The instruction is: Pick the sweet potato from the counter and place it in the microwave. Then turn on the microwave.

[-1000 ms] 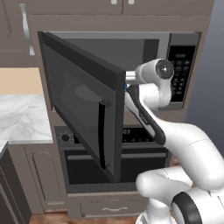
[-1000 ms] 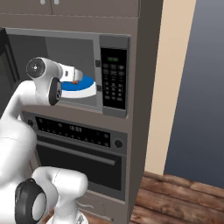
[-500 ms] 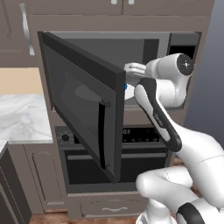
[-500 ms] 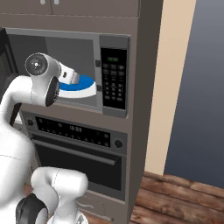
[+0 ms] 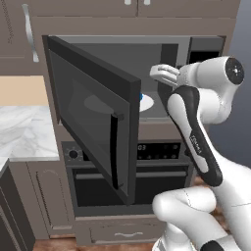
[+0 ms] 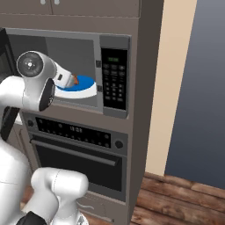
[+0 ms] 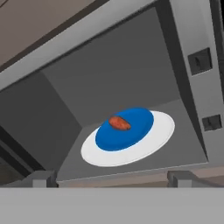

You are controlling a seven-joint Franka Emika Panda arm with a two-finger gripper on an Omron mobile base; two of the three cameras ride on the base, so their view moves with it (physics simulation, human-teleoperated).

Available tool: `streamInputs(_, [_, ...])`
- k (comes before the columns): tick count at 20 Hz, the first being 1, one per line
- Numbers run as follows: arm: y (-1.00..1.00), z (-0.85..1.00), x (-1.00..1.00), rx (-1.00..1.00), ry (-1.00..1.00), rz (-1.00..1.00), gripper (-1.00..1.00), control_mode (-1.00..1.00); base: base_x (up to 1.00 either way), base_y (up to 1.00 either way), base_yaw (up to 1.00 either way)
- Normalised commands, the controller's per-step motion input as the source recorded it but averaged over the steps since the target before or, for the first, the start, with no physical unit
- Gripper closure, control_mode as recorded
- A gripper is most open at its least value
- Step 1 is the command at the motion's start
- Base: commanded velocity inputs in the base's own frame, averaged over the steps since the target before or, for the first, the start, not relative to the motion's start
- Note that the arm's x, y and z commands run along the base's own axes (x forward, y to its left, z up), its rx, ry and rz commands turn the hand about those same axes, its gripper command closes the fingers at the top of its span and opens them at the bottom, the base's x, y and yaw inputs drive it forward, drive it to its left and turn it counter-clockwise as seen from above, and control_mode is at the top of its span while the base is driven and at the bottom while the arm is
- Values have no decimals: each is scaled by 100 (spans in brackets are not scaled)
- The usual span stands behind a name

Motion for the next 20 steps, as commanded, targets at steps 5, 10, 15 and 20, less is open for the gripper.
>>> streamInputs(5, [-8, 15, -59, 2, 0, -5, -100, -100, 0, 0, 0])
streamInputs(10, [-5, 15, -58, 11, 7, -10, -100, -100, 0, 0, 0])
streamInputs(15, [-6, 10, -58, 18, 15, -11, -100, -100, 0, 0, 0])
streamInputs(20, [-13, 7, -65, 22, 3, 0, -100, -100, 0, 0, 0])
